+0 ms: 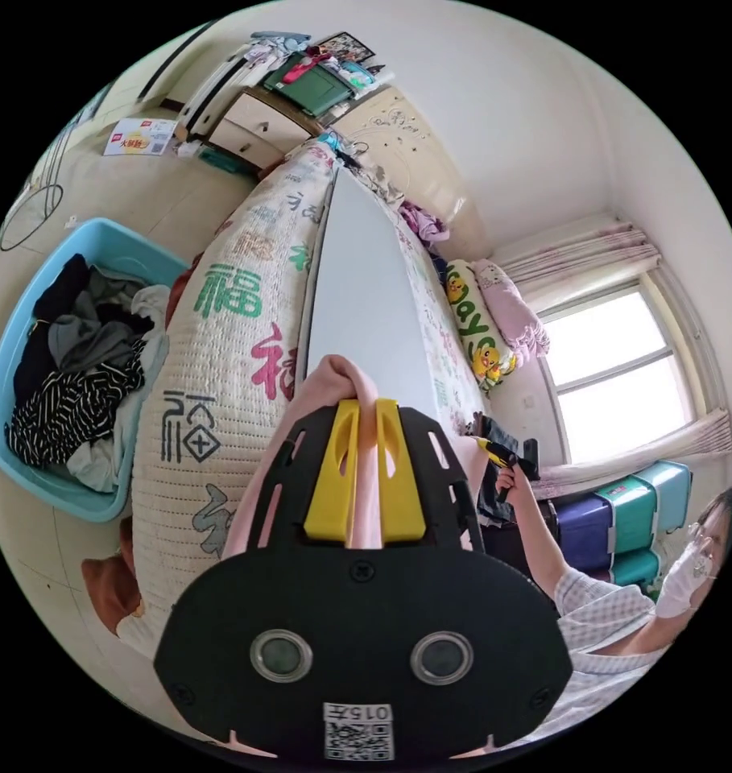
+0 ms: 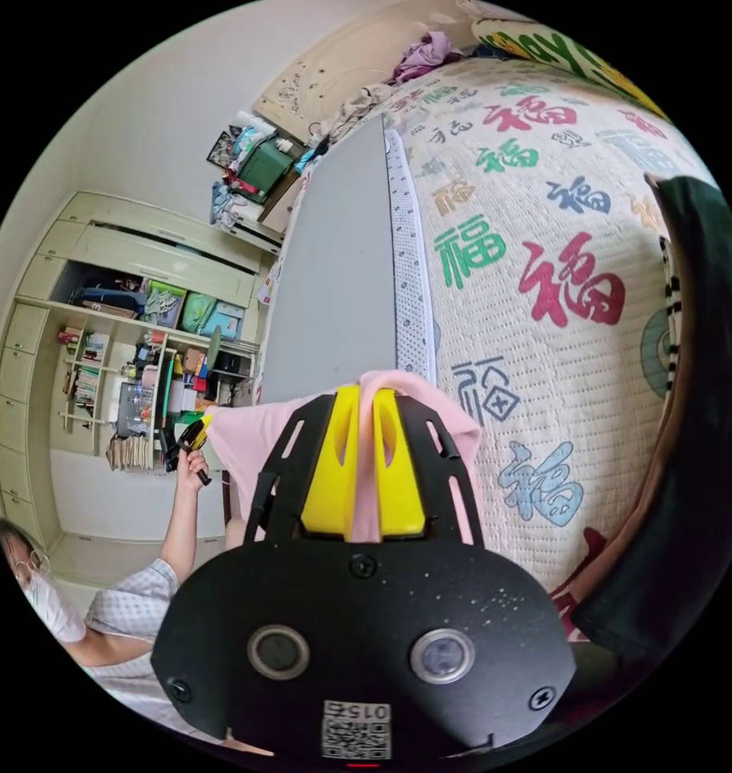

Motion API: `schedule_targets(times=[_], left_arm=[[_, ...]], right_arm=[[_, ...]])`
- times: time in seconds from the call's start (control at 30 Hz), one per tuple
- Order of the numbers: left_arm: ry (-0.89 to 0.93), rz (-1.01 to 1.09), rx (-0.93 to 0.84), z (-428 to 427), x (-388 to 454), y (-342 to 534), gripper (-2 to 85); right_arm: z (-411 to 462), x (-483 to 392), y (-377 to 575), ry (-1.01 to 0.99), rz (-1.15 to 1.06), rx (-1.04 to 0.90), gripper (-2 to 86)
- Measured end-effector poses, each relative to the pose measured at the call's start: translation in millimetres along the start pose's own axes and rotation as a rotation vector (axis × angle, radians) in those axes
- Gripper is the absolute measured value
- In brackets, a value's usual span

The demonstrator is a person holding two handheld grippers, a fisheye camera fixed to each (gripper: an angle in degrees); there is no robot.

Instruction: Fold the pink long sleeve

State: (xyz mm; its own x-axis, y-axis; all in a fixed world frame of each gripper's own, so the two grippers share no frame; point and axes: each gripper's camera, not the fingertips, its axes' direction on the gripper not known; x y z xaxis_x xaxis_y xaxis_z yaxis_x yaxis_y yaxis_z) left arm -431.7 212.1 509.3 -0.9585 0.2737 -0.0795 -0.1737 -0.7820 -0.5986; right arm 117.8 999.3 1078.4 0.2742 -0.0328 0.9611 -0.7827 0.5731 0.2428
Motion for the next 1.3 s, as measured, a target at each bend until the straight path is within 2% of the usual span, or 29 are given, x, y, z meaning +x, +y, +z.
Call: schedule_targets(times=[0.2, 0.33, 0.43, 0.5, 0.6, 0.7, 0.77, 0.83, 0.9, 0.97, 1.03, 1.1, 1.2, 1.3], left_arm=[[0.046, -0.076, 0.056, -14, -17, -9, 1.6], [0.146, -0.323, 0.154, -12, -69, -1, 1.6], [0.135, -0.391, 0.142, 0, -93, 6, 1.7], [0.053, -0.403, 0.13, -1, -98, 17, 1.6], [0.048, -0.296, 0.142, -23, -88, 39, 0.8], [-0.028, -0.137, 0.105, -60, -65, 77, -0.2], [-0.086, -0.047, 0.134, -88, -46, 112, -0.5], [-0.242, 0.073, 0.238, -131, -12, 168, -0.7], [-0.337, 0.155, 0.343, -160, 17, 215, -0.8], [-0.391, 0.213, 0.423, -183, 44, 258, -0.8], [-0.456, 0.234, 0.489, -207, 78, 305, -0.8], [-0.464, 0.23, 0.54, -226, 106, 332, -0.8], [-0.383, 0.264, 0.57, -256, 153, 364, -0.9], [-0.238, 0.263, 0.592, -288, 183, 390, -0.9]], right_arm=[[15, -15, -30, -0.003, -0.007, -0.031, 2.1], [49, 10, -54, -0.113, 0.181, 0.002, 2.9], [82, 24, -60, -0.113, 0.269, 0.01, 3.9], [96, 31, -52, -0.023, 0.319, 0.018, 4.4], [104, 37, -26, 0.014, 0.239, 0.032, 4.7], [96, 40, 30, 0.028, 0.095, 0.067, 2.4], [90, 39, 78, 0.111, 0.005, 0.077, 1.1], [81, 34, 156, 0.265, -0.099, 0.134, 0.2], [70, 28, 220, 0.323, -0.157, 0.222, -0.1], [58, 21, 283, 0.304, -0.168, 0.336, -0.2], [40, 6, 348, 0.261, -0.076, 0.51, -0.3], [24, -14, 378, 0.233, 0.025, 0.586, -0.2], [-12, -61, 419, 0.045, 0.075, 0.653, -0.1], [-58, -126, 482, -0.109, -0.045, 0.735, -0.3]])
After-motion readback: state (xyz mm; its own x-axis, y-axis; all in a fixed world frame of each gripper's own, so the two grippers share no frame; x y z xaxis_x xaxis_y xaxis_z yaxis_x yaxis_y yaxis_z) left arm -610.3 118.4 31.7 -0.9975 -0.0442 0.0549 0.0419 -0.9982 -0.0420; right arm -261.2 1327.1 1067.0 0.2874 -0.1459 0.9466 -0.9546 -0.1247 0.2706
